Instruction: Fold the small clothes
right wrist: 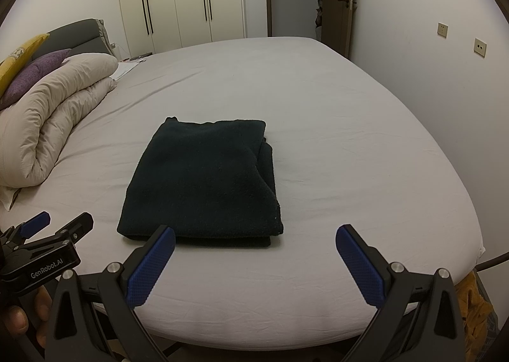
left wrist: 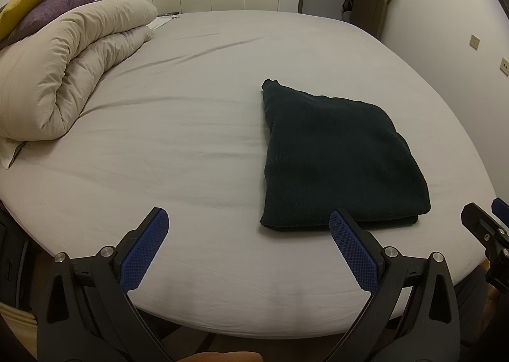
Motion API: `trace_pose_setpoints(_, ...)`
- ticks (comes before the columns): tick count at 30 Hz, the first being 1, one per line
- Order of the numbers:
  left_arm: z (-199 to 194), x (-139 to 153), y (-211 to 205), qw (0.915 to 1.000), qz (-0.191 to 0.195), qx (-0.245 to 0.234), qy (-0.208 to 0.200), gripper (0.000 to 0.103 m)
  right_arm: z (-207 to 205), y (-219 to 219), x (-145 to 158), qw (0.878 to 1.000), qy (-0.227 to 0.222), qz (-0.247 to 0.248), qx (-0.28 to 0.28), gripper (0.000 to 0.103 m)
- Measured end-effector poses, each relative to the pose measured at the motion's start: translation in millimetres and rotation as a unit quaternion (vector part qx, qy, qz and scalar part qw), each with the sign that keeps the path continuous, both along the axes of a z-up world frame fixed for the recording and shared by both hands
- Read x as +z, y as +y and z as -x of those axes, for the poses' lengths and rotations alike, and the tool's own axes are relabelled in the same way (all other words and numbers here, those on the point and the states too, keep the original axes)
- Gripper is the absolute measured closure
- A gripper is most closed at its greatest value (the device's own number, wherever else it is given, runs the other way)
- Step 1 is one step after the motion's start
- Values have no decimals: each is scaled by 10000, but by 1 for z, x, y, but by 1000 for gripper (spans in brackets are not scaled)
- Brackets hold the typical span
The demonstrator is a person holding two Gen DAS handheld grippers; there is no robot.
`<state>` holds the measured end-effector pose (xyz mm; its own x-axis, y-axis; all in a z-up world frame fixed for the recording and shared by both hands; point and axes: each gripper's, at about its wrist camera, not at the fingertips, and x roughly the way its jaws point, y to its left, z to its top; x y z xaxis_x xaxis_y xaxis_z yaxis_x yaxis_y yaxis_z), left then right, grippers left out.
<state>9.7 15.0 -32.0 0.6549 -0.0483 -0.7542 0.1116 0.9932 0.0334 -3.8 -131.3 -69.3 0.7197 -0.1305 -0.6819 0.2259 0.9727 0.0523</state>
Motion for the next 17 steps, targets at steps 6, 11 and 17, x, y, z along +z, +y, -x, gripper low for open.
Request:
trace_pose_setpoints(6, -3, -1, 1, 10000, 2, -12, 45, 0, 0, 0, 0, 10000, 3, -1, 10, 0)
trace_pose_setpoints(11, -4, -1, 2, 10000, -15, -16, 47, 0, -2, 0, -1, 10000, 16, -16, 24, 0)
trace_pose_setpoints(17, -4, -1, 2, 10000, -95, -9, -30, 0, 2, 4, -3, 10000, 19, -20, 33, 0)
